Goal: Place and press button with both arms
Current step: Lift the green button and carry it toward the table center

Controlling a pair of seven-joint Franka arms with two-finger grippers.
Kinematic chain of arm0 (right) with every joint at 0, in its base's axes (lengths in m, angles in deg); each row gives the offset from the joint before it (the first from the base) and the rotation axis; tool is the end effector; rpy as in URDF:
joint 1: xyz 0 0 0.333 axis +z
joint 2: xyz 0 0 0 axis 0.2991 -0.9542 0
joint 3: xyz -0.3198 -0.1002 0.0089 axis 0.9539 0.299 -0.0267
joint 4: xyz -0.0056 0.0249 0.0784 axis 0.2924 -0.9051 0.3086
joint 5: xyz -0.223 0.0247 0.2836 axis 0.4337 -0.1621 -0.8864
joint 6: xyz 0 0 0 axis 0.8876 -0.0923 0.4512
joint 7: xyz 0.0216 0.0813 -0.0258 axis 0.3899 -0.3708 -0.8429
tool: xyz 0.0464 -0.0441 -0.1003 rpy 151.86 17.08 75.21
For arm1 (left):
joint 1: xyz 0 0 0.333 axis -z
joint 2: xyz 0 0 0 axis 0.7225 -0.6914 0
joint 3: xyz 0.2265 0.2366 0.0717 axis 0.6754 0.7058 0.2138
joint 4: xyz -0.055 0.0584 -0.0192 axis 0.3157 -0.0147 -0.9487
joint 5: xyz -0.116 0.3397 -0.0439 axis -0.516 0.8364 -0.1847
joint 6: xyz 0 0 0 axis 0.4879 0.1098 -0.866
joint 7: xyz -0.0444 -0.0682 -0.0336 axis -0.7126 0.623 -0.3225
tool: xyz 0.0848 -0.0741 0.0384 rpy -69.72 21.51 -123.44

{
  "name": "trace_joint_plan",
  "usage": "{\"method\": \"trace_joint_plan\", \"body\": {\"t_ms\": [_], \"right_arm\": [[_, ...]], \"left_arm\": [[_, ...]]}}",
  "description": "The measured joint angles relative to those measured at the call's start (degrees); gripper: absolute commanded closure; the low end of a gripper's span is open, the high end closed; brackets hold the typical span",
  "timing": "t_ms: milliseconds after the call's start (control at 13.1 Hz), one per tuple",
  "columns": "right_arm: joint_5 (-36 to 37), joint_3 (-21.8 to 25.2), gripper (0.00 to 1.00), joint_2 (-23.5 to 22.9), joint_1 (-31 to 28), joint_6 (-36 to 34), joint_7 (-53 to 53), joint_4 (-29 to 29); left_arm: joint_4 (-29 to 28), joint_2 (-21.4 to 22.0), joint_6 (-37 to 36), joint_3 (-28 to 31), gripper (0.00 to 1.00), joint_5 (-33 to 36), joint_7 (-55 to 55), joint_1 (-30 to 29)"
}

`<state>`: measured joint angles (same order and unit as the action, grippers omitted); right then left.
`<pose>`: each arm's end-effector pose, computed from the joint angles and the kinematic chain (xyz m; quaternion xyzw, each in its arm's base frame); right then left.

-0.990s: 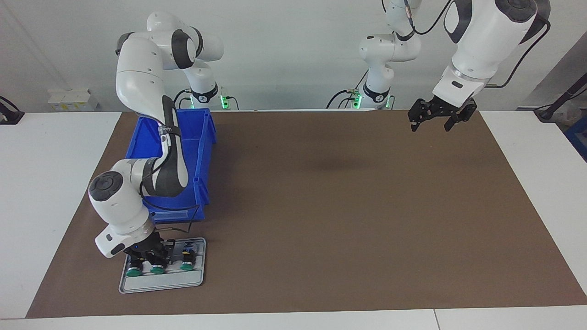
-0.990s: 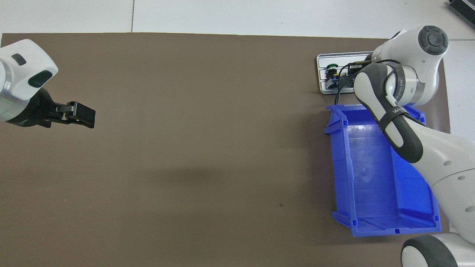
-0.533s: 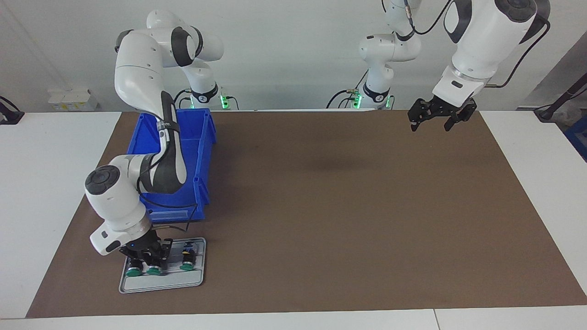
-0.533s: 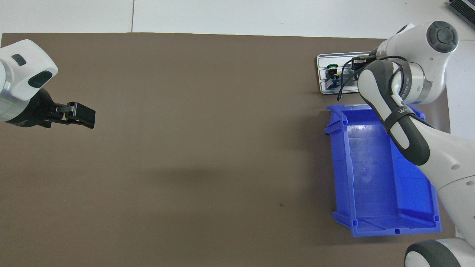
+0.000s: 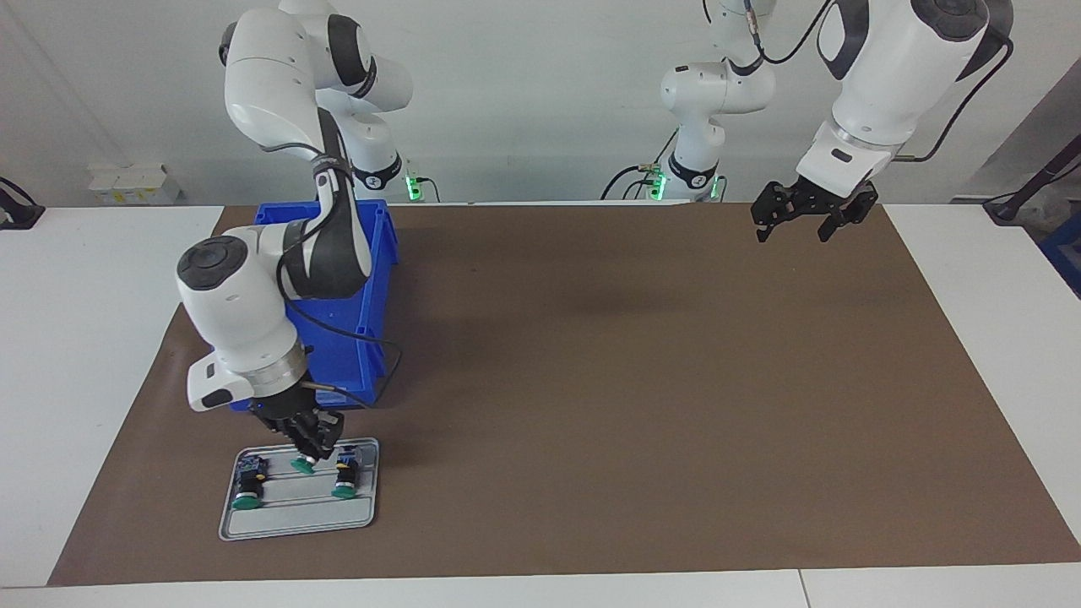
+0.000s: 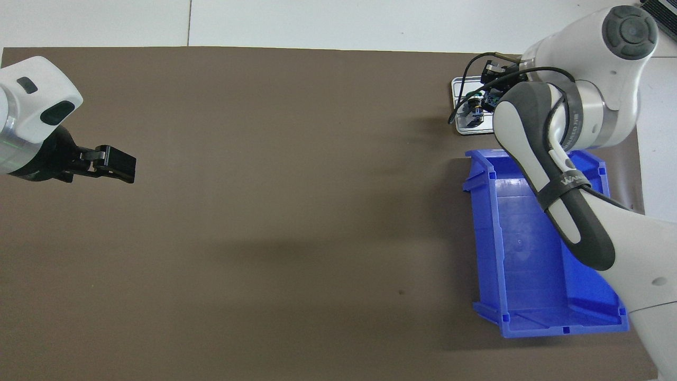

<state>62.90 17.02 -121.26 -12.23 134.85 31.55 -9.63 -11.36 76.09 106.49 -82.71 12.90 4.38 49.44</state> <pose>0.7188 0.0728 0.4337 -0.9705 0.2133 -0.1087 0.0273 0.5191 -0.0880 0.6170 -0.9989 0.0373 0.0285 0.0005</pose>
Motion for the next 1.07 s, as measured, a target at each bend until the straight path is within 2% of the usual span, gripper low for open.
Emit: {"method": "trace_joint_plan", "body": {"t_ms": [381,610,838,1067], "right_arm": [[2.41,-0.01,1.00,0.25,11.22,-0.29,39.67,-0.66],[7.77,-0.08,1.00,0.20,19.95,-0.70,63.98,-2.41],[11.34,-0.02,1.00,-0.49,27.52,-1.06,79.87,-3.82],[11.43,-0.04,1.00,-1.07,30.52,-1.06,89.38,-3.94]], "left_arm": [[0.00,0.00,0.00,0.00,0.00,0.00,0.00,0.00],[0.00,0.00,0.00,0.00,0.00,0.00,0.00,0.00],[0.00,0.00,0.00,0.00,0.00,0.00,-0.02,0.00],[-0.02,0.00,0.01,-0.19,0.00,-0.01,-0.17,0.02]]}}
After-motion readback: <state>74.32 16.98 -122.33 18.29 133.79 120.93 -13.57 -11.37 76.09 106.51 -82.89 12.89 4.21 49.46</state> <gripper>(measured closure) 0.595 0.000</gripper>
